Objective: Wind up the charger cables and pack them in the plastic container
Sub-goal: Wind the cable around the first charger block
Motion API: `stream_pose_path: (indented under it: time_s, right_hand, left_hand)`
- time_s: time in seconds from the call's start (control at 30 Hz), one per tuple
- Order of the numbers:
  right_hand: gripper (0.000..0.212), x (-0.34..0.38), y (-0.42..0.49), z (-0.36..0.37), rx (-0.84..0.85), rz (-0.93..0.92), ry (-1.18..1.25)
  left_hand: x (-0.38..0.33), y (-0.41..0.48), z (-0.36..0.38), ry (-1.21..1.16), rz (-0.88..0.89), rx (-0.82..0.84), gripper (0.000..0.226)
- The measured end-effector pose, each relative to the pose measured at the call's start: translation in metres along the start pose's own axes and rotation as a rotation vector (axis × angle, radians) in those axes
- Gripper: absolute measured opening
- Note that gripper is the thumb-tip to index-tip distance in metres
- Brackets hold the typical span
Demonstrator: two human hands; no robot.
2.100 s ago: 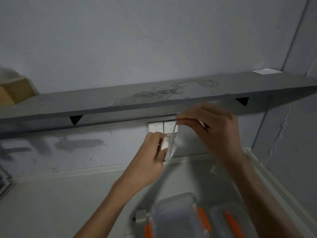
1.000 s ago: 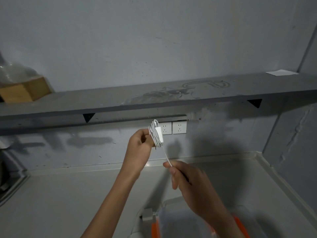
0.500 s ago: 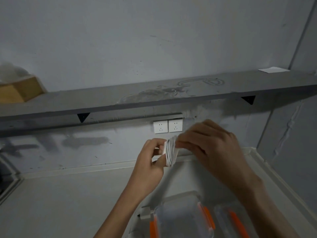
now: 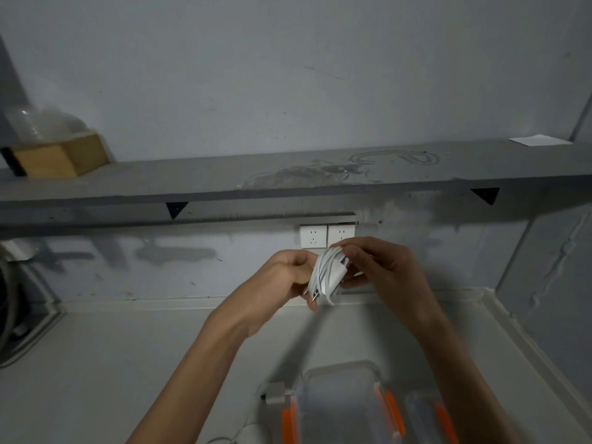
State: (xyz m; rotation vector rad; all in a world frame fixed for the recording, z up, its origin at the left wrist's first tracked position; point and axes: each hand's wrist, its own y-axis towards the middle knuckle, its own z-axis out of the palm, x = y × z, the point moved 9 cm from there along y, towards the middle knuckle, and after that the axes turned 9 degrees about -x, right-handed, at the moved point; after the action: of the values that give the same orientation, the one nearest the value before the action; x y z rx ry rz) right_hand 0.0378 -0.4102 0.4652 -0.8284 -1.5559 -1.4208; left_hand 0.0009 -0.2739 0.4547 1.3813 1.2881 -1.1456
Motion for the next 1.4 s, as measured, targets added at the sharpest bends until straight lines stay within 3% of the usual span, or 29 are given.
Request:
stream_pose_path:
  time_s: [0.2, 0.33, 0.53, 0.83, 1.1, 1.27, 1.4]
  right_hand:
    - [0.024, -0.021, -0.005, -0.005, -0.269, 0.122, 0.022]
    - [0.022, -0.018, -0.013, -0.005, -0.368, 0.072, -0.09]
    - [0.021, 0.001, -0.025, -0.01, -0.456, -0.03, -0.221]
    - [0.026, 0.001, -0.02, -0.006, -0.204, 0.026, -0.099]
    - [0.021, -0.001, -0.033, 0.001, -0.131, -0.019, -0.109]
    - [0.023, 0.002, -0.033, -0.003, -0.135, -0.044, -0.018]
    - [0.022, 0.009, -0.033, -0.01, -0.189, -0.058, 0.049]
  left_hand:
    - [0.004, -0.004, 0.005, 0.166, 0.077, -0.377, 0.05]
    - [0.008, -0.019, 0.013, 0.132, 0.108, -0.503, 0.043]
    - [0.013, -0.023, 0.022, 0.093, 0.14, -0.399, 0.032]
    - [-0.021, -0.033, 0.023, 0.437, 0.244, -0.064, 0.021]
    - [-0.023, -0.03, 0.027, 0.45, 0.223, 0.103, 0.021]
    - [-0.016, -0.033, 0.016, 0.562, 0.178, 0.05, 0.025]
    - [-0.021, -0.032, 0.011, 0.41, 0.145, -0.029, 0.039]
